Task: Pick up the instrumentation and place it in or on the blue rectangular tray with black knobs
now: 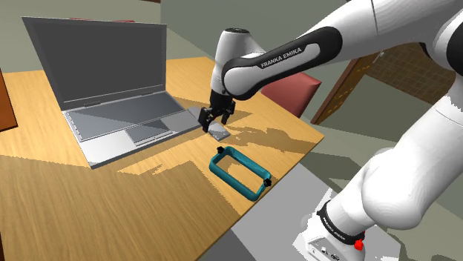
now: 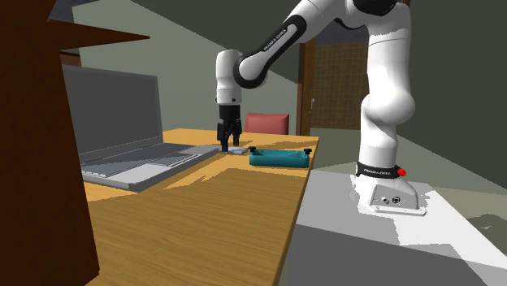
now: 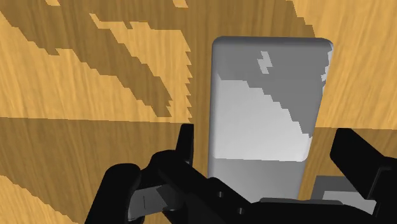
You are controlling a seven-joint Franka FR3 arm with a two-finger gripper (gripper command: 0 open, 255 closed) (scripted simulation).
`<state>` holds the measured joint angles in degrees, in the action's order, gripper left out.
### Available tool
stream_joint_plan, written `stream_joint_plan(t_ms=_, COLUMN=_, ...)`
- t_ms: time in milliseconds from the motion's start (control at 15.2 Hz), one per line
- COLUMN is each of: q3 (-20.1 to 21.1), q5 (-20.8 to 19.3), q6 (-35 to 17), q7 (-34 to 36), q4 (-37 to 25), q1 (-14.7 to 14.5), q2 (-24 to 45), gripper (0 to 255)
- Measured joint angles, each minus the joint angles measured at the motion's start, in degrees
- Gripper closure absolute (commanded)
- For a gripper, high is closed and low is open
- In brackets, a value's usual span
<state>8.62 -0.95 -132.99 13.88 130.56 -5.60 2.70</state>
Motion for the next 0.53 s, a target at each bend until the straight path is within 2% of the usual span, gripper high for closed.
stream_joint_plan(t_ms=396, q3=0.0, q5=-0.1, q6=-0.6, q7=0.0, q4=0.2, q1=0.0, q2=0.4, gripper=0)
stream_joint_plan(t_ms=462, q3=0.0, q5=-0.1, q6=-0.6, q7=0.0, q4=0.2, q1=0.0, q2=0.4, gripper=255)
stream_joint_plan(t_ms=528, q3=-0.1, q5=-0.1, q6=-0.7, q7=0.0, q4=0.2, q1=0.0, q2=0.4, gripper=255)
